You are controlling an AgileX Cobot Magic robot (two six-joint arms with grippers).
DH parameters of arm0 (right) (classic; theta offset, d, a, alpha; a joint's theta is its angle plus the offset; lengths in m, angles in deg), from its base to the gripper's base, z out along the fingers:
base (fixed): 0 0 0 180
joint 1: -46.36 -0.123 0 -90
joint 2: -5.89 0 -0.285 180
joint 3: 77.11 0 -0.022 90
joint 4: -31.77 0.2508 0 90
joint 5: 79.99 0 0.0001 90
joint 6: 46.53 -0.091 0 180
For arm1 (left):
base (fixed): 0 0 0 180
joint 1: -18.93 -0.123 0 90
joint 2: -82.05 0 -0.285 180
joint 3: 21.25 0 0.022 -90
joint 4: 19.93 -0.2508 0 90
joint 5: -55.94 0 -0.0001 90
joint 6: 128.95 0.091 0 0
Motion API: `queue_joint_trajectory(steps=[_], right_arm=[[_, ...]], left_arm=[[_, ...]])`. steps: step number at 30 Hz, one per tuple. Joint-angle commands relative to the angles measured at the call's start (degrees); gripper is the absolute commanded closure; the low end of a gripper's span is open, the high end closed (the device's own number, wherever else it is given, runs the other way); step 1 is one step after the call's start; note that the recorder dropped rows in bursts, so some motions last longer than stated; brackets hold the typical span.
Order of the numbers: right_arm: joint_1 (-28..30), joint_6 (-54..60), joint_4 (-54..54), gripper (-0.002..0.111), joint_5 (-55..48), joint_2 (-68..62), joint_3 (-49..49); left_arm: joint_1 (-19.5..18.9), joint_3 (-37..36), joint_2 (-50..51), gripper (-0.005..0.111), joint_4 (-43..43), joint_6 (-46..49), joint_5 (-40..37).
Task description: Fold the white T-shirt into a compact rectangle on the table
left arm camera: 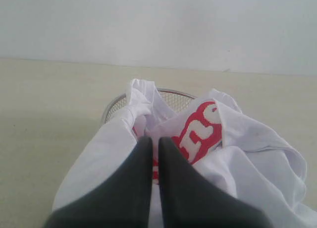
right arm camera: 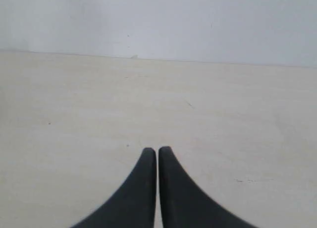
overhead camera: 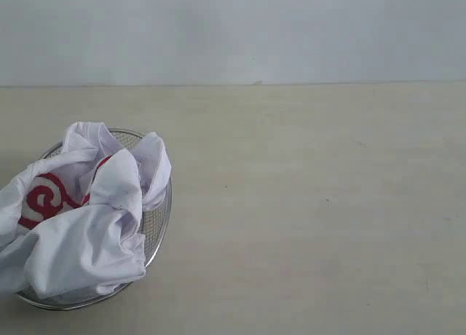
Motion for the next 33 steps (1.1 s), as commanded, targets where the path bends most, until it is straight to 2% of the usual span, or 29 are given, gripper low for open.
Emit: queue_joint_trajectory(steps=[1, 29, 33], right_arm=[[0.1, 0.0, -0.6, 0.108, 0.0, 0.3, 0.0], [0.1, 0.0, -0.6, 0.108, 0.0, 0.3, 0.0], [0.1, 0.0, -0.6, 0.108, 0.0, 0.3, 0.0]], left_arm=[[-0.1, -0.2, -0.2, 0.102, 0.3, -0.1, 0.2], [-0.1, -0.2, -0.2, 0.102, 0.1, 0.8, -0.3], [-0.1, 1.2, -0.2, 0.102, 2.6, 0.1, -1.7]])
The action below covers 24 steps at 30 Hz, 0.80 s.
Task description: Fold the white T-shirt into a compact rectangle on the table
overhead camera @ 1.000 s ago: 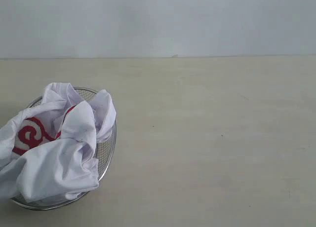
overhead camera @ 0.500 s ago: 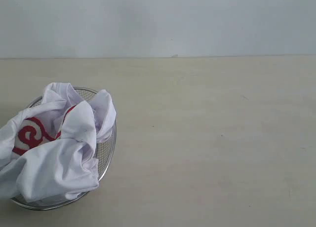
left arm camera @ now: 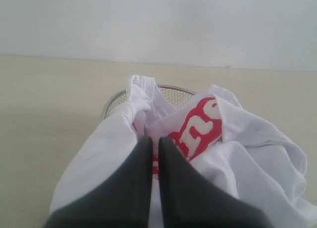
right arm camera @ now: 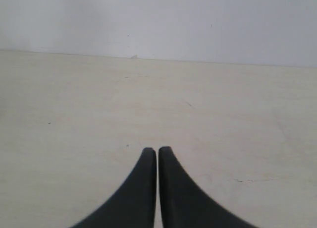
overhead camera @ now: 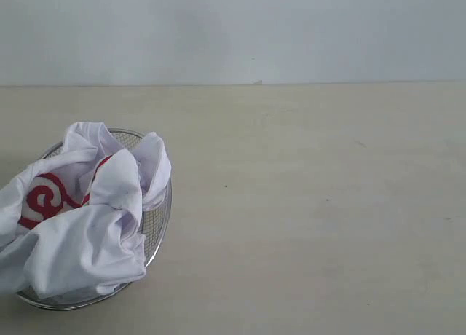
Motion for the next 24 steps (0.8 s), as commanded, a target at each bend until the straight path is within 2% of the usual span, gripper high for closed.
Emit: queue_joint_trajectory(steps=[1, 8, 13, 16, 19, 24], right_arm=[[0.1, 0.0, -0.6, 0.108, 0.0, 0.3, 0.0], [0.1, 0.0, -0.6, 0.108, 0.0, 0.3, 0.0], [0.1, 0.0, -0.6, 0.108, 0.0, 0.3, 0.0], [0.1, 0.0, -0.6, 0.108, 0.0, 0.3, 0.0], [0.1, 0.0, -0.6, 0.108, 0.0, 0.3, 0.0], [0.1, 0.0, -0.6, 0.108, 0.0, 0.3, 0.0]], left_arm=[[-0.1, 2.6, -0.2, 0.102, 3.0, 0.0, -1.5], [-0.1, 15.1, -0.2, 0.102, 3.3, 0.0, -13.5], [-0.1, 22.3, -0.2, 0.102, 7.8, 0.0, -17.2], [-0.1, 24.4, -0.2, 0.102, 8.6, 0.0, -15.6], [-0.1, 24.8, -0.2, 0.102, 11.3, 0.0, -10.5], [-0.1, 24.9, -0.2, 0.102, 14.1, 0.4, -10.6]])
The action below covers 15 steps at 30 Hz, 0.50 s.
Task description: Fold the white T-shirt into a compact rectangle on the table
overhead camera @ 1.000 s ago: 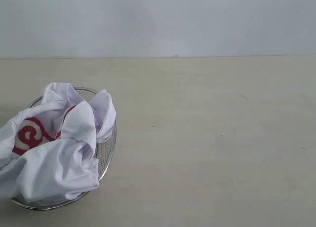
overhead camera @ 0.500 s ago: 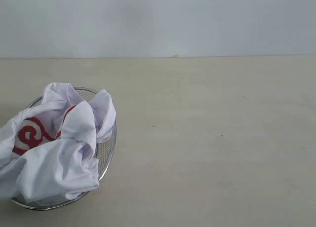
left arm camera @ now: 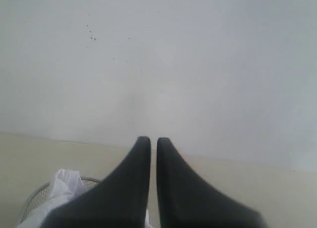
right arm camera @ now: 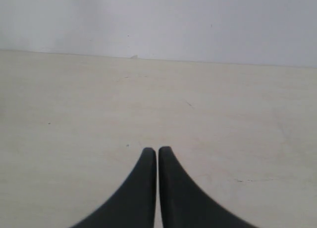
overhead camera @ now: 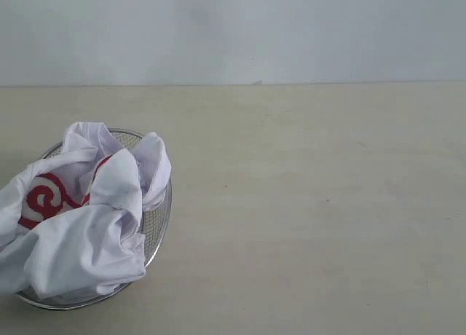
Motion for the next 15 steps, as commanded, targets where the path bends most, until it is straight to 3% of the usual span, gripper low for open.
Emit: queue_joint_trajectory(steps=[1, 5, 9, 15], right_arm=[[0.1, 0.0, -0.6, 0.108, 0.0, 0.3, 0.0], [0.1, 0.0, -0.6, 0.108, 0.0, 0.3, 0.0], [0.1, 0.0, -0.6, 0.108, 0.0, 0.3, 0.0], [0.1, 0.0, -0.6, 0.108, 0.0, 0.3, 0.0]], left_arm=[[-0.1, 0.8, 0.0, 0.102, 1.0, 0.4, 1.1], [-0.1, 5.9, 6.6, 0.102, -1.5, 0.4, -2.6], [-0.1, 15.1, 20.4, 0.102, -6.6, 5.6, -16.3], [-0.1, 27.4, 43.4, 0.102, 2.1, 21.9, -32.2]])
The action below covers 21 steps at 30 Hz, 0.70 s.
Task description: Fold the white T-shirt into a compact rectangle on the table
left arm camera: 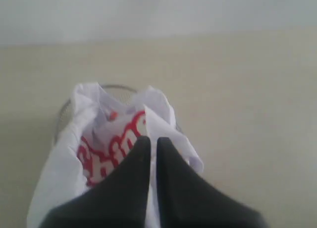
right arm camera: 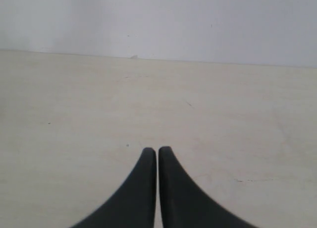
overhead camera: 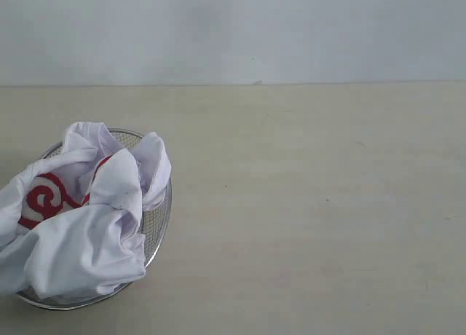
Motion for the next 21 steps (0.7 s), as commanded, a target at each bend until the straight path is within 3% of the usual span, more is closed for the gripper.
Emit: queue_joint_trajectory(steps=[1, 4, 6, 11, 21], right_arm=[[0.1, 0.0, -0.6, 0.108, 0.0, 0.3, 0.0], [0.1, 0.0, -0.6, 0.108, 0.0, 0.3, 0.0], [0.1, 0.0, -0.6, 0.108, 0.0, 0.3, 0.0], [0.1, 0.0, -0.6, 0.108, 0.0, 0.3, 0.0], [0.1, 0.0, -0.6, 0.108, 0.0, 0.3, 0.0]], left_arm=[[-0.1, 6.4, 15.4, 0.102, 5.5, 11.2, -8.7], [-0.1, 7.4, 23.6, 0.098, 5.6, 11.3, -7.9], [-0.1, 7.5, 28.1, 0.085, 5.6, 11.6, -6.2], [-0.1, 7.5, 35.1, 0.040, 3.4, 8.2, 0.3], [-0.1, 7.5, 45.4, 0.040, -4.1, 9.1, 7.7]])
